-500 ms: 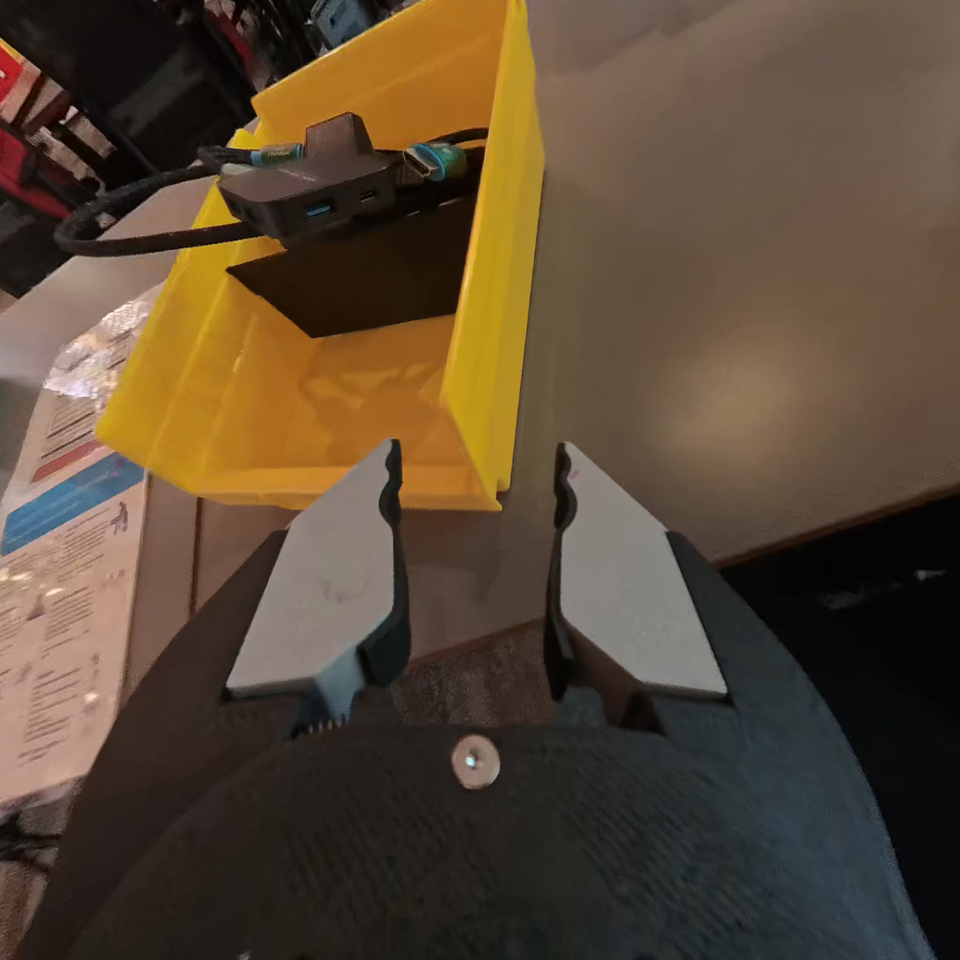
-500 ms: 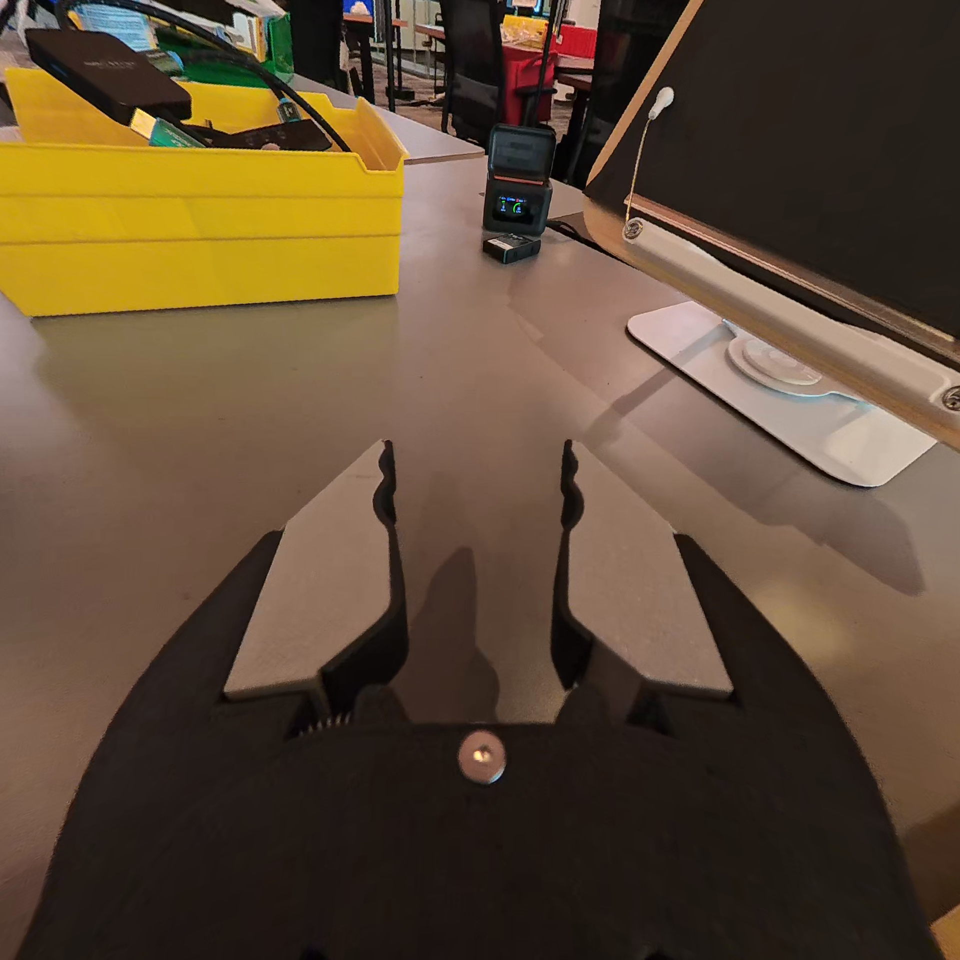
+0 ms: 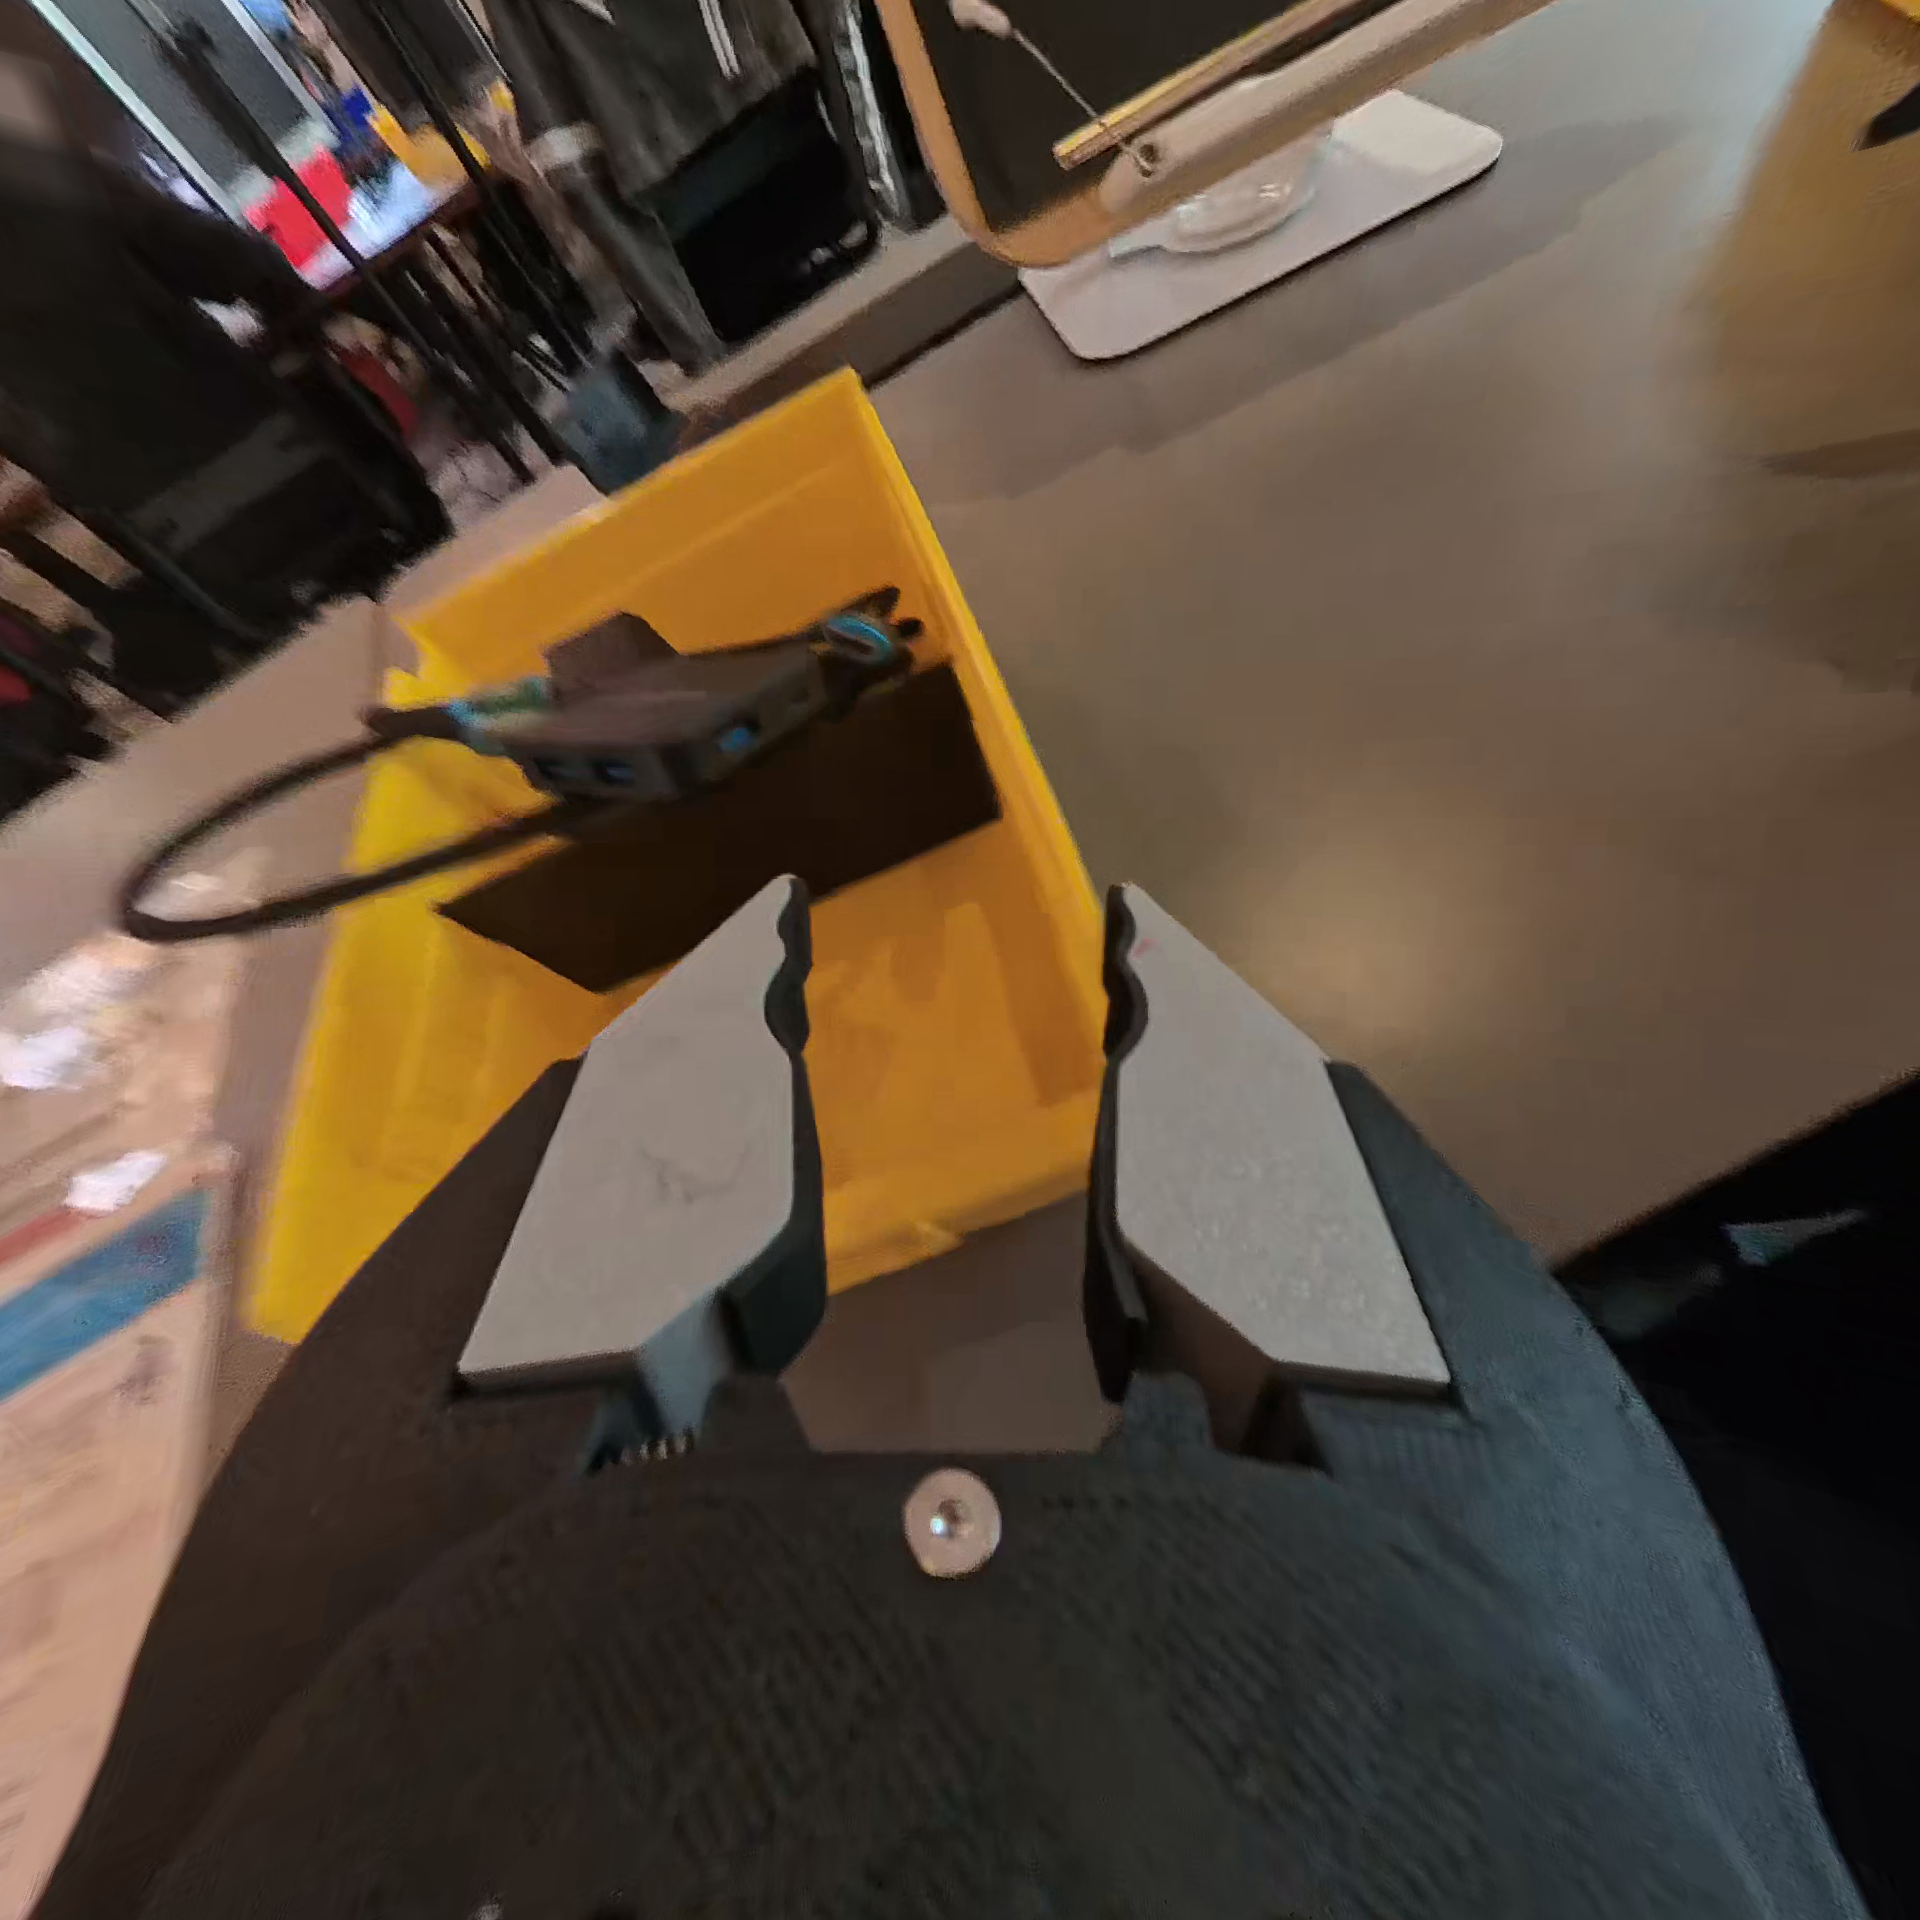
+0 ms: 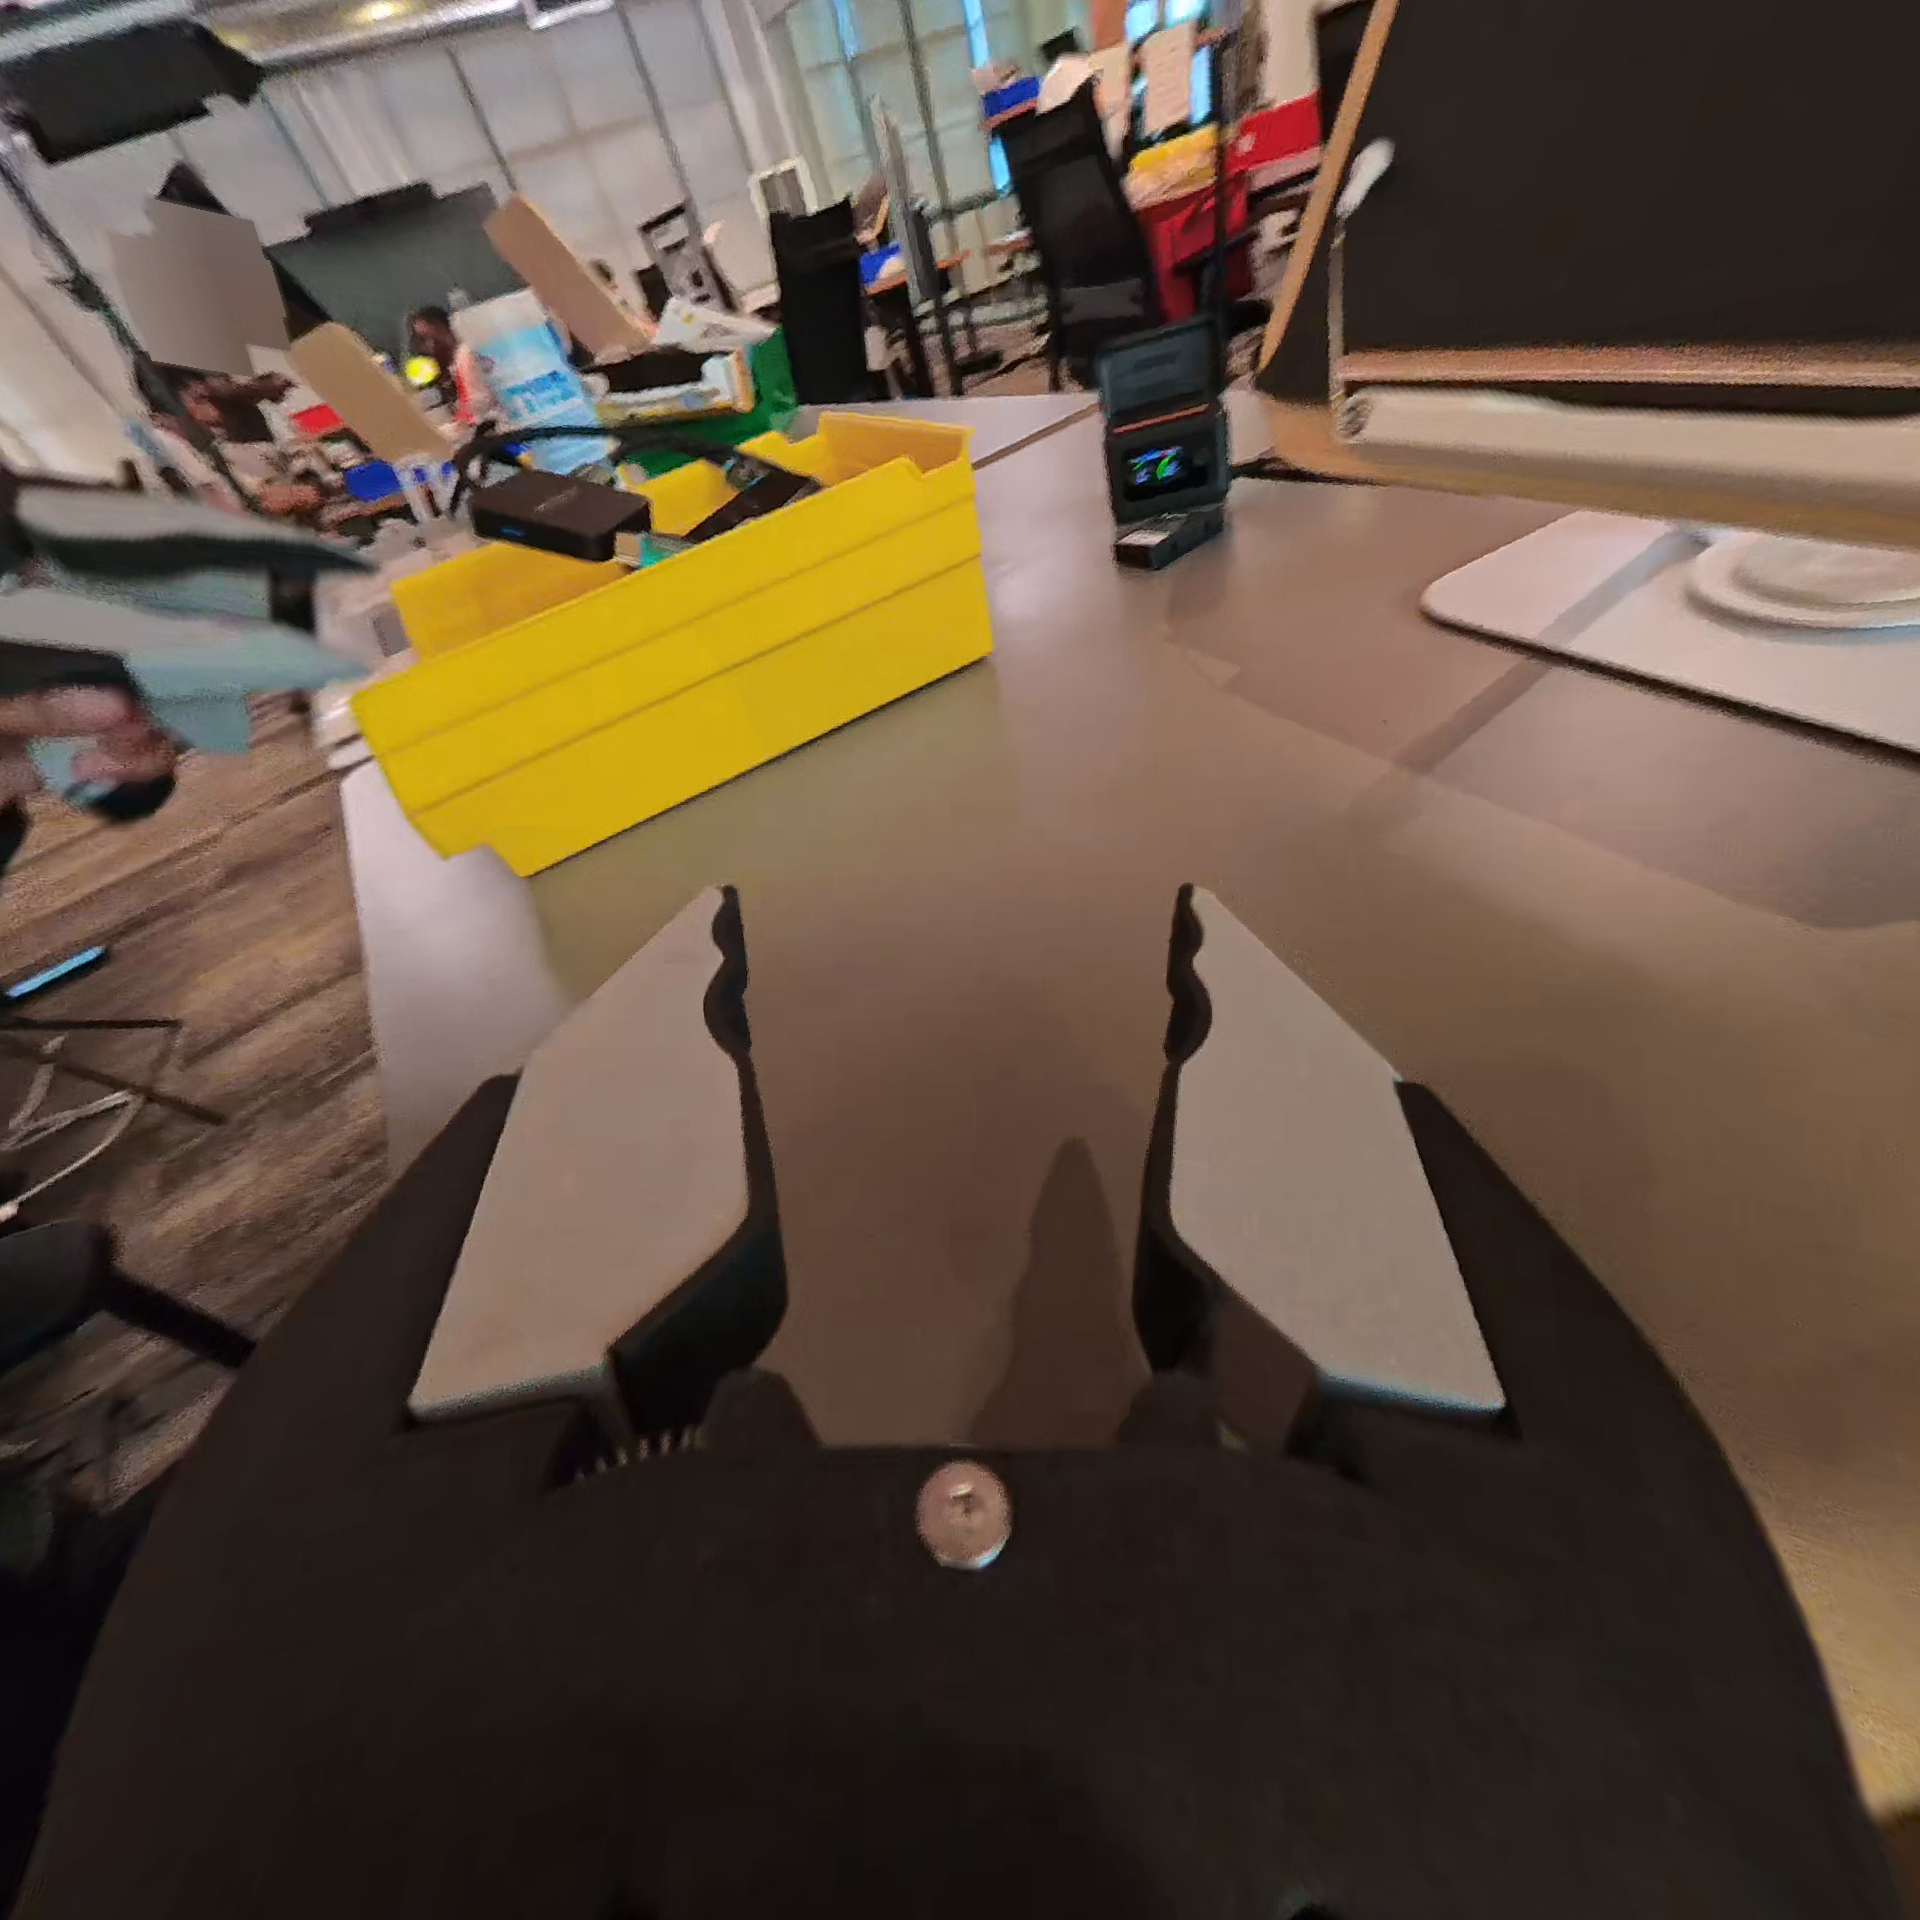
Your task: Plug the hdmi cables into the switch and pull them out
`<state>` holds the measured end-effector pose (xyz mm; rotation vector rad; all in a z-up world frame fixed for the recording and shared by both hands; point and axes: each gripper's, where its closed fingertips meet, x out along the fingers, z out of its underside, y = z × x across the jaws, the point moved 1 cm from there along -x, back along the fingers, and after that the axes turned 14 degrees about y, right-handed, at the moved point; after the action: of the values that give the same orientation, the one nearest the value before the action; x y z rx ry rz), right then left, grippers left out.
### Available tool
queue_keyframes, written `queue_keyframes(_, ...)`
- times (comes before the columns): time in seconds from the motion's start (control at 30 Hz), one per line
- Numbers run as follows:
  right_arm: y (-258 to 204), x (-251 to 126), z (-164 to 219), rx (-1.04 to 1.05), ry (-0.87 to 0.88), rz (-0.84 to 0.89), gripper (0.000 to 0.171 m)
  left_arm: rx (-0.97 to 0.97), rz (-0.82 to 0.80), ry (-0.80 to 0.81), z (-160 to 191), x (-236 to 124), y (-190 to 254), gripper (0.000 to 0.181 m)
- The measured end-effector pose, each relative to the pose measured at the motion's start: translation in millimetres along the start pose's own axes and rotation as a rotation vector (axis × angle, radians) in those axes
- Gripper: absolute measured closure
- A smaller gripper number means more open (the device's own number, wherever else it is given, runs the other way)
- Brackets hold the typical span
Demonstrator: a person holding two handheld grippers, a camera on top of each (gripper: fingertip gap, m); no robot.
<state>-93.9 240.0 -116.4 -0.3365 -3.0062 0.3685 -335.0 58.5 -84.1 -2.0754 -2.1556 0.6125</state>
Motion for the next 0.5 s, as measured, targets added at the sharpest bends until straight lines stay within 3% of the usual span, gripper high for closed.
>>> queue_keyframes(0.17, -26, 6, 15, 0.084, -0.078, -0.143, 0.079, 0.364, -0.080, -0.145, -17, 10, -53, 0.115)
queue_keyframes(0.33, -36, 11, 18, 0.022, -0.087, -0.168, 0.080, 0.603, -0.003, -0.175, -11, 46, -56, 0.114)
queue_keyframes(0.47, -40, 14, 23, 0.025, -0.119, -0.182, 0.080, 0.877, -0.038, -0.280, 16, 76, -77, 0.130)
queue_keyframes(0.5, -39, 13, 22, 0.018, -0.110, -0.174, 0.082, 0.945, -0.069, -0.313, 20, 79, -87, 0.143)
